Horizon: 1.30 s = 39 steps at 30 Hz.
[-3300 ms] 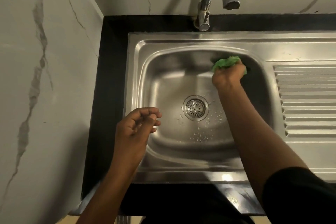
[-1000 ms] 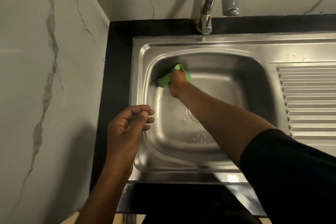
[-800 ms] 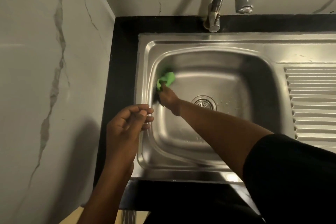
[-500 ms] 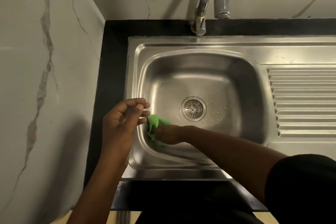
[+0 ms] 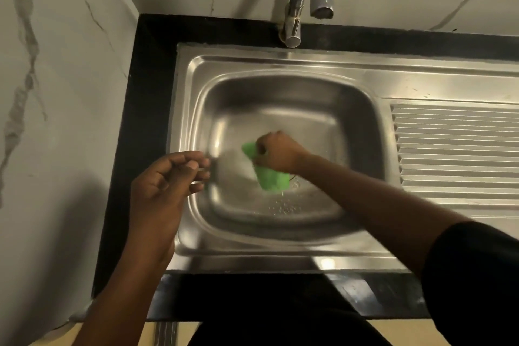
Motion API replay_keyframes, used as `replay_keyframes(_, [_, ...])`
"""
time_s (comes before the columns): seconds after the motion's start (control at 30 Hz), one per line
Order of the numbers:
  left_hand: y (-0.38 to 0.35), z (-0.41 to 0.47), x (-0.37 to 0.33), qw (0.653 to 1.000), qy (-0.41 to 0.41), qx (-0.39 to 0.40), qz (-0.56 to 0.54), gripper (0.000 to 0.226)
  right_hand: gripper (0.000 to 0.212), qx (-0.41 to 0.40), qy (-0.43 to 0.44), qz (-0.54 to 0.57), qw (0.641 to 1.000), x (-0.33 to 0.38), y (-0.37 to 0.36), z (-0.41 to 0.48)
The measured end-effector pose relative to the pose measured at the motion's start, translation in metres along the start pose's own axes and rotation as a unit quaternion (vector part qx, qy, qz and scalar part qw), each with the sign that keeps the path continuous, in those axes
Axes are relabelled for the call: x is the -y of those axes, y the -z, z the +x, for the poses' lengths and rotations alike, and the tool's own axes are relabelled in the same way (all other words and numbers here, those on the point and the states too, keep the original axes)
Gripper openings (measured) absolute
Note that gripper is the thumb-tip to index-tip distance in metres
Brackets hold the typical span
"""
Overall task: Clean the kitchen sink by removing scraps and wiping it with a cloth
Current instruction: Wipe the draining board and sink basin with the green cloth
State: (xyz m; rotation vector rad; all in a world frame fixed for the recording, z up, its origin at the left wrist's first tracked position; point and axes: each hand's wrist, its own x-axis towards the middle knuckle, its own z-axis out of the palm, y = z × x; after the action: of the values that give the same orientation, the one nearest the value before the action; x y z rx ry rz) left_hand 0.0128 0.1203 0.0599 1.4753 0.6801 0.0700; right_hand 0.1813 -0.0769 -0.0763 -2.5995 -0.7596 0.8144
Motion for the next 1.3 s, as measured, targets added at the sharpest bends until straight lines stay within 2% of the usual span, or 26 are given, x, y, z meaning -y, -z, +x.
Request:
replay_keyframes(0.03, [0.000,-0.001,0.001,1.000,-0.001,0.000,-0.001,0.028,0.025,-0.027,0.019,-0.029,0.999,-0.011,0.017,0.007])
replay_keyframes(0.07, [0.000,-0.002,0.002,1.000,-0.001,-0.001,-0.003,0.028,0.038,-0.043,0.036,-0.069,0.996,-0.021,0.032,0.014])
replay_keyframes(0.13, [0.002,-0.005,0.004,1.000,-0.001,0.001,0.000,0.030,0.079,-0.032,0.067,-0.182,0.980,-0.041,0.055,0.027])
replay_keyframes(0.17, [0.003,-0.006,0.005,1.000,-0.002,0.004,0.002,0.029,0.086,-0.023,0.079,-0.245,0.966,-0.050,0.063,0.032])
replay_keyframes(0.2, [0.005,-0.007,0.006,1.000,-0.001,0.005,0.002,0.028,0.083,-0.018,0.089,-0.305,0.948,-0.059,0.068,0.036])
replay_keyframes(0.27, [0.006,-0.009,0.008,1.000,0.002,0.004,-0.001,0.022,0.063,0.007,0.103,-0.419,0.902,-0.074,0.074,0.038])
replay_keyframes(0.37, [0.007,-0.012,0.012,1.000,0.011,0.001,-0.005,0.020,0.041,0.052,0.101,-0.514,0.850,-0.094,0.066,0.025])
replay_keyframes(0.47, [0.005,-0.015,0.013,1.000,0.014,-0.001,-0.008,0.020,0.042,0.102,0.073,-0.493,0.861,-0.107,0.055,0.010])
replay_keyframes(0.63, [-0.001,-0.015,0.011,1.000,-0.001,0.009,-0.017,0.026,0.031,0.121,0.016,-0.507,0.853,-0.121,0.038,-0.030])
replay_keyframes(0.73, [-0.007,-0.013,0.006,1.000,-0.005,0.018,-0.014,0.030,0.030,0.147,-0.033,-0.530,0.835,-0.113,0.029,-0.046])
replay_keyframes(0.83, [-0.007,-0.010,0.000,0.999,-0.012,0.022,-0.020,0.023,0.029,0.191,-0.069,-0.513,0.834,-0.094,0.018,-0.054])
replay_keyframes(1.17, [0.011,-0.011,0.005,0.999,-0.011,0.024,-0.026,0.023,0.025,0.352,-0.006,-0.461,0.815,-0.055,-0.010,-0.124])
replay_keyframes(1.3, [0.008,-0.014,0.010,0.999,-0.009,0.042,-0.023,0.027,0.025,0.324,-0.013,-0.468,0.822,-0.050,-0.003,-0.130])
